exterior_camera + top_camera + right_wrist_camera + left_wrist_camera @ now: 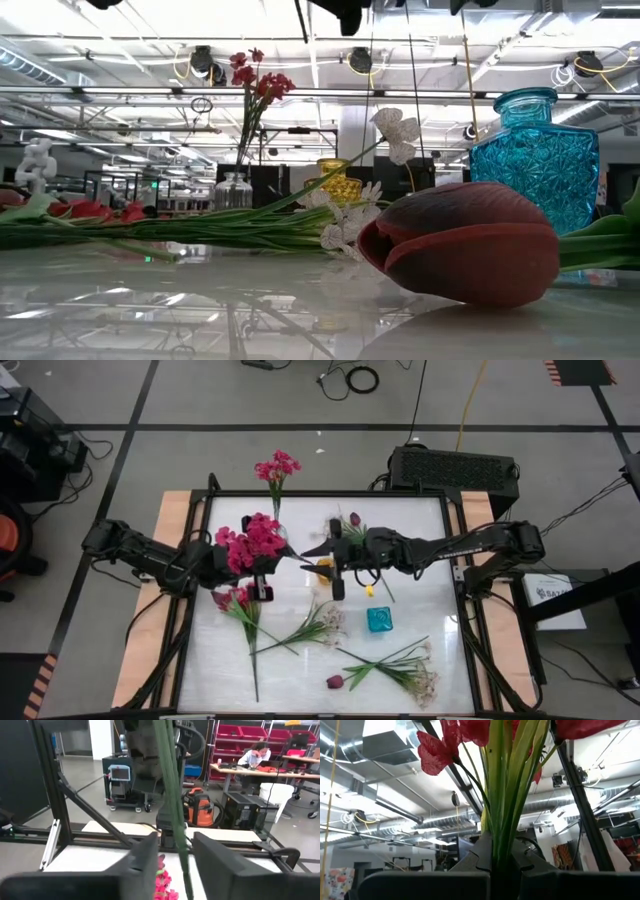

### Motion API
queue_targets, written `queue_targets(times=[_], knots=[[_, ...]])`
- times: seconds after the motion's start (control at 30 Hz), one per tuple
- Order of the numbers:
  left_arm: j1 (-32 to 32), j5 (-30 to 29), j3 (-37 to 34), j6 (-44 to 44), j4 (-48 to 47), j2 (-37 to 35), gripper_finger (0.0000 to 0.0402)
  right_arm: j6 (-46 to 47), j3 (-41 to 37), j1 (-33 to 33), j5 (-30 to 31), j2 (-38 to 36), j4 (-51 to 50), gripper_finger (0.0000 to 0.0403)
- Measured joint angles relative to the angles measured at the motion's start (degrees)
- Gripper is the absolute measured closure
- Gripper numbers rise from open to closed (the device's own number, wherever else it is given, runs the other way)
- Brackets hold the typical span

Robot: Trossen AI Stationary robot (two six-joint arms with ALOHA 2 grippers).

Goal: Sort flowers into vase by color
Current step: Put the right pink flower into the transparent vase

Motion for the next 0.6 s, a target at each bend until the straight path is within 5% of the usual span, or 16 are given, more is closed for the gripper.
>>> queue_targets(times=[0.17,0.3,0.6], knots=[[0.0,-0.2,0.0,0.0,0.0,0.0,0.0385,-0.3,0.0,-0.1,-0.2,0.0,-0.1,0.0388],[-0.1,-2.1,0.0,-0.2,-2.8,-0.6,0.0353,0.8,0.0,-0.1,0.0,-0.1,-1.4,0.0389],[-0.1,-7.8,0.0,-4.0,-24.3,-6.8,0.0196,1.9,0.5,-1.2,0.2,-0.3,-5.8,0.0399]])
